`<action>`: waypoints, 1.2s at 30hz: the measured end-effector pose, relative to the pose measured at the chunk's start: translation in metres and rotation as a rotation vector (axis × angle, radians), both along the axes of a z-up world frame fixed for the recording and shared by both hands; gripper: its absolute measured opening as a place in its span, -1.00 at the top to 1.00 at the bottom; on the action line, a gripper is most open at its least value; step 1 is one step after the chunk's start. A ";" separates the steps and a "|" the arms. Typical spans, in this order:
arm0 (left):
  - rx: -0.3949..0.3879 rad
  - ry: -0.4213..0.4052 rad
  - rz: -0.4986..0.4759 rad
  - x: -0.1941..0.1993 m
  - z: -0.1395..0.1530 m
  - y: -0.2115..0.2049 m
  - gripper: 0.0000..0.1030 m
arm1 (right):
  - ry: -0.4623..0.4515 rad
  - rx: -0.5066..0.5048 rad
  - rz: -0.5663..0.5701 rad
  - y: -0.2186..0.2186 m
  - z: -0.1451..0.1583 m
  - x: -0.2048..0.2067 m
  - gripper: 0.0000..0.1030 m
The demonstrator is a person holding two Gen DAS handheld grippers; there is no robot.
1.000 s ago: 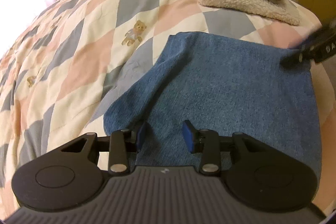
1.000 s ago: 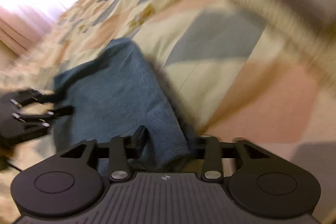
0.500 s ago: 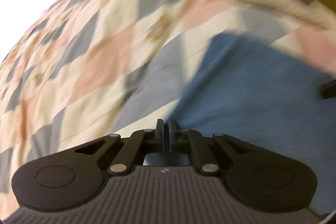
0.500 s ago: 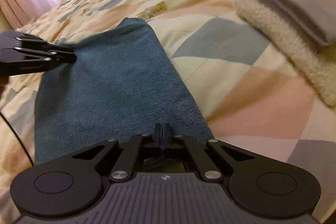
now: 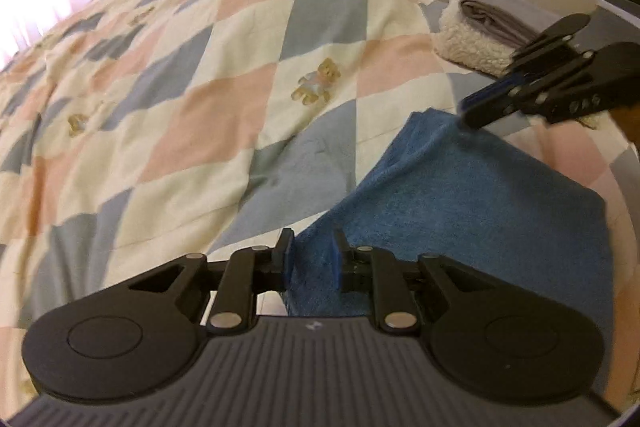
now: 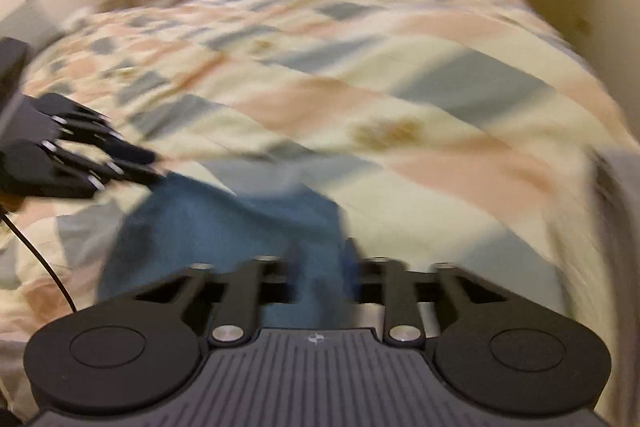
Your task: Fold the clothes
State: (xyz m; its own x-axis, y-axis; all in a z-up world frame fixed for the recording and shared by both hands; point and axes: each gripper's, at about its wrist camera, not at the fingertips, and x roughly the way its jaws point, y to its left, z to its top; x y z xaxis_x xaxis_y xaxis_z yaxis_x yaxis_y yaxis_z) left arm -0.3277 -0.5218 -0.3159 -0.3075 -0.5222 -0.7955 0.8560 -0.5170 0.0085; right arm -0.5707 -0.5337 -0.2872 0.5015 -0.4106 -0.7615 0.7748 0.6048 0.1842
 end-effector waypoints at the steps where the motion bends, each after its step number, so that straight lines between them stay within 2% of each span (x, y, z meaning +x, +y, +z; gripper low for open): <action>1: 0.007 -0.010 0.008 0.000 -0.011 -0.006 0.73 | 0.013 -0.002 0.018 -0.006 -0.009 0.011 0.78; 2: 0.015 -0.019 0.016 -0.001 -0.023 -0.011 0.74 | 0.058 -0.020 0.008 -0.011 -0.020 0.020 0.99; 5: 0.045 -0.050 0.033 -0.003 -0.055 -0.025 0.73 | 0.138 -0.028 -0.085 -0.023 -0.057 0.027 1.00; 8: 0.013 -0.062 0.037 -0.003 -0.054 -0.023 0.72 | 0.131 -0.011 -0.175 -0.028 -0.072 0.025 1.00; 10: 0.005 -0.049 0.067 0.005 -0.040 -0.017 0.72 | 0.107 -0.047 -0.223 -0.020 -0.061 0.019 0.91; 11: 0.002 -0.041 0.083 0.010 -0.032 -0.013 0.72 | 0.095 -0.067 -0.247 -0.016 -0.055 0.016 0.79; 14: 0.002 -0.016 0.115 0.022 0.004 0.009 0.72 | 0.063 -0.115 -0.336 0.009 -0.028 -0.001 0.76; 17: 0.044 0.013 0.104 0.019 0.032 0.045 0.74 | 0.054 -0.100 -0.388 0.047 -0.006 -0.021 0.67; 19: 0.087 0.029 0.089 0.008 0.037 0.070 0.74 | 0.059 -0.080 -0.411 0.074 0.008 -0.033 0.67; 21: 0.146 0.044 0.084 -0.009 0.031 0.095 0.72 | 0.078 -0.042 -0.395 0.104 0.014 -0.037 0.67; 23: 0.204 0.033 0.106 -0.026 0.013 0.111 0.72 | 0.114 -0.011 -0.363 0.125 0.004 -0.038 0.64; 26: 0.177 -0.033 0.189 -0.047 -0.007 0.124 0.71 | 0.175 0.014 -0.329 0.139 -0.024 -0.039 0.64; 28: 0.175 -0.034 0.254 -0.053 0.001 0.127 0.71 | 0.202 0.006 -0.305 0.144 -0.034 -0.038 0.65; 29: 0.182 0.006 0.268 -0.052 0.010 0.131 0.70 | 0.202 -0.013 -0.296 0.146 -0.028 -0.036 0.62; 30: 0.189 0.039 0.276 -0.051 0.018 0.137 0.70 | 0.173 -0.028 -0.292 0.150 -0.021 -0.038 0.63; 32: 0.203 0.039 0.281 -0.055 0.027 0.152 0.69 | 0.128 -0.036 -0.287 0.157 -0.009 -0.041 0.61; 35: 0.271 -0.060 0.292 -0.066 0.015 0.162 0.63 | 0.188 0.032 -0.272 0.159 -0.023 -0.039 0.57; 36: 0.264 -0.063 0.322 -0.058 0.023 0.164 0.69 | 0.207 0.038 -0.273 0.159 -0.024 -0.038 0.58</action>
State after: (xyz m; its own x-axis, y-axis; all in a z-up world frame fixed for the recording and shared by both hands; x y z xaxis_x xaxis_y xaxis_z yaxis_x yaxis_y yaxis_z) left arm -0.3857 -0.3577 -0.2928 -0.1085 -0.3595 -0.9268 0.9763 -0.2140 -0.0313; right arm -0.6087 -0.3749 -0.3111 0.2101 -0.4775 -0.8531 0.9305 0.3655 0.0245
